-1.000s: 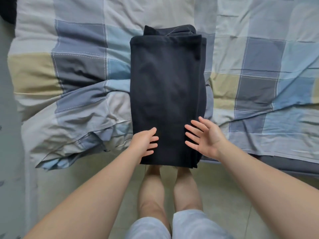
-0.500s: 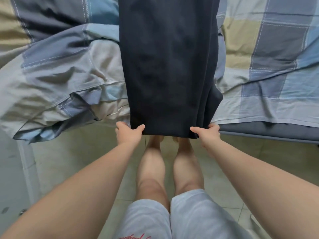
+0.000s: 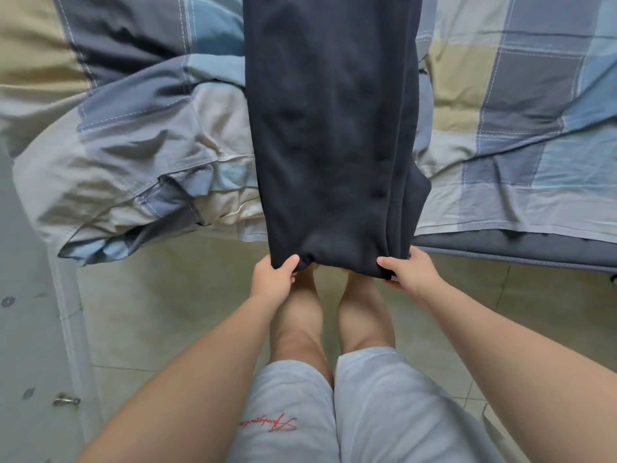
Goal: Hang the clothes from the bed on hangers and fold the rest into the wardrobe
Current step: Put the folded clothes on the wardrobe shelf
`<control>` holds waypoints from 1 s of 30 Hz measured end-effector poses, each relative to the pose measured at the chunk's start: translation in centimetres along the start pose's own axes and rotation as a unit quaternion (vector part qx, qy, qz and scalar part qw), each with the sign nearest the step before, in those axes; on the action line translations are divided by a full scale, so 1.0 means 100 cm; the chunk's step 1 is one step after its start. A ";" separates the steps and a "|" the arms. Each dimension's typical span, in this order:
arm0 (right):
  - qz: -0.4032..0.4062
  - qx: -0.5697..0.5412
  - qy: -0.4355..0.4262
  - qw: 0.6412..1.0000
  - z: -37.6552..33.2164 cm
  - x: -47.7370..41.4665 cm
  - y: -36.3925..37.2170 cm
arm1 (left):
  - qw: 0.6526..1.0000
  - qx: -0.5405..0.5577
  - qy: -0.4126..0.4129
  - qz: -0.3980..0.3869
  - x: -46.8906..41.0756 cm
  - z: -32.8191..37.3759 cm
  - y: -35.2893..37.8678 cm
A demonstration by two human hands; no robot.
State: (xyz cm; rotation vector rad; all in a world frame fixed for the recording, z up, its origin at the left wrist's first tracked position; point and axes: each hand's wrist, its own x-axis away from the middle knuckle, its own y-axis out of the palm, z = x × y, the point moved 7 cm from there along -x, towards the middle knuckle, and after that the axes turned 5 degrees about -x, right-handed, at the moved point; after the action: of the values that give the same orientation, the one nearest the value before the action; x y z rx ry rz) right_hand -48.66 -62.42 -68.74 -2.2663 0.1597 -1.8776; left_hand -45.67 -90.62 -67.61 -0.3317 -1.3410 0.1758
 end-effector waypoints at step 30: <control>-0.078 -0.329 -0.047 0.940 -0.331 0.101 -0.027 | 0.947 0.320 0.016 -0.013 0.069 0.337 -0.077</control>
State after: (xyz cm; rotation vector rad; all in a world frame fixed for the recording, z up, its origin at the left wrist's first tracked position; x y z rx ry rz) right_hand -79.31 -64.52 -52.62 -2.8573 0.7084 -2.0003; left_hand -77.39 -91.21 -52.24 0.2314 -1.1837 0.5639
